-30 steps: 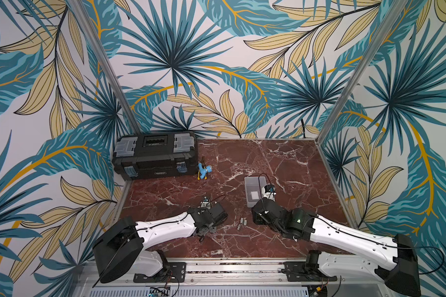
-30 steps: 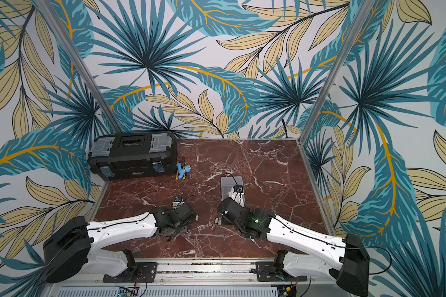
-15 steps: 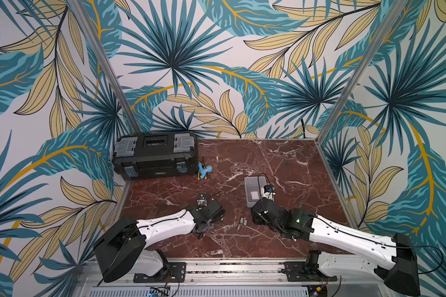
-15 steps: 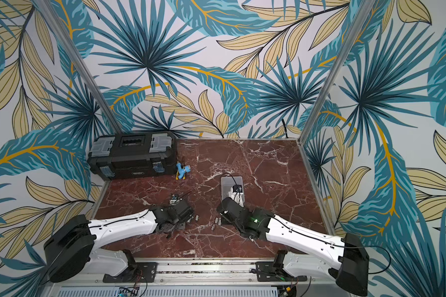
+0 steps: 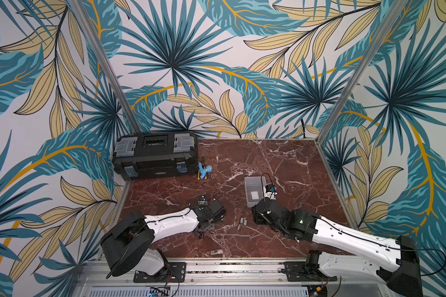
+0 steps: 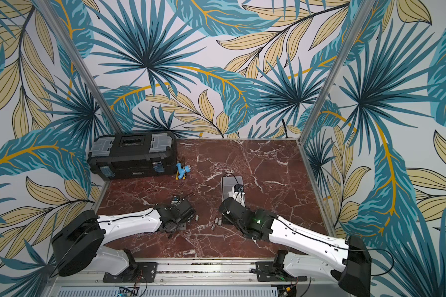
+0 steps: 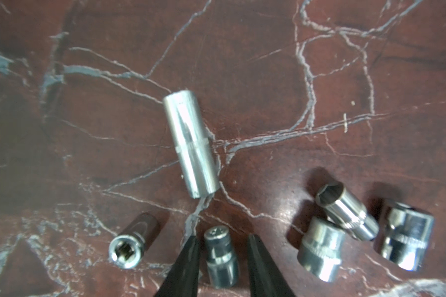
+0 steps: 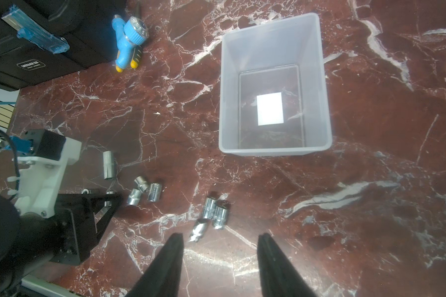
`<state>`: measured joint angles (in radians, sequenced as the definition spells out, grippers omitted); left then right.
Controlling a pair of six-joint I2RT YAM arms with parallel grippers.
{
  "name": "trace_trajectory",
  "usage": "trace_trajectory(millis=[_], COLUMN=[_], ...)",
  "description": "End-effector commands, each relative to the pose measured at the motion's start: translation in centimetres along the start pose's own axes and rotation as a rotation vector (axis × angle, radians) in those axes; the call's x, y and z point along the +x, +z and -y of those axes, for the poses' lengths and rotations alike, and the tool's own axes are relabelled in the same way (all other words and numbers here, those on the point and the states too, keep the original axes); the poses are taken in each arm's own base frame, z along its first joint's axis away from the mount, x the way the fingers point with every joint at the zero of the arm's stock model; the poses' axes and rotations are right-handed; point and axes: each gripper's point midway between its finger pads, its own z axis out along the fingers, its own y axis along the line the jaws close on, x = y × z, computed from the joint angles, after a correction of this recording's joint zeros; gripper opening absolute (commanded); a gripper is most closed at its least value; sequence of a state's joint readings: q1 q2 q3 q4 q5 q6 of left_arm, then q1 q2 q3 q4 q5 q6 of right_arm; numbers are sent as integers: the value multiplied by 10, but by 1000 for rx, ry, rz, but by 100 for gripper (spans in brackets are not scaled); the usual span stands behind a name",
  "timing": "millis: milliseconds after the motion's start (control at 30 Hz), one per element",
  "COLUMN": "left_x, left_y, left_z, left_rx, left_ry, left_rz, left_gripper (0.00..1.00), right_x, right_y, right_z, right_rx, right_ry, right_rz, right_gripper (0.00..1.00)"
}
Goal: Put the socket on the desktop into the storage box
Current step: Pick up the socket head at the center of the board.
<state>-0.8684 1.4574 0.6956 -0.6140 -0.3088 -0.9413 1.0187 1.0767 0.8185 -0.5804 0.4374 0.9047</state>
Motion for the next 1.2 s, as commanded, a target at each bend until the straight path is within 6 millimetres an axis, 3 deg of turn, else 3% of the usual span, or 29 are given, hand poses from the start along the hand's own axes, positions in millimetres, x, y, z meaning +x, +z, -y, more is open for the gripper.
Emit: trace_trajectory(millis=[0,133,367,600,867,1167], left_x=[-4,-4,-4,-10,-31,-50], left_y=[0,0,-3,-19,-59,-106], left_z=[5,5,6,10,24,46], left_rx=[7,9,28,89,243,504], left_ry=[-14,-19,-23,-29,-26,-14], left_rz=[-4,-2,0,64,191,338], left_gripper=[30,23,0,0,0,0], right_x=[1,1,3,3,3,-10], right_y=[0,-1,1,2,1,-13], right_z=[9,9,13,13,7,-18], right_rx=[20,21,33,37,17,-92], right_ry=[-13,-12,-11,-15,-10,11], right_rz=[9,13,12,11,-2,1], right_gripper=[51,51,51,51,51,51])
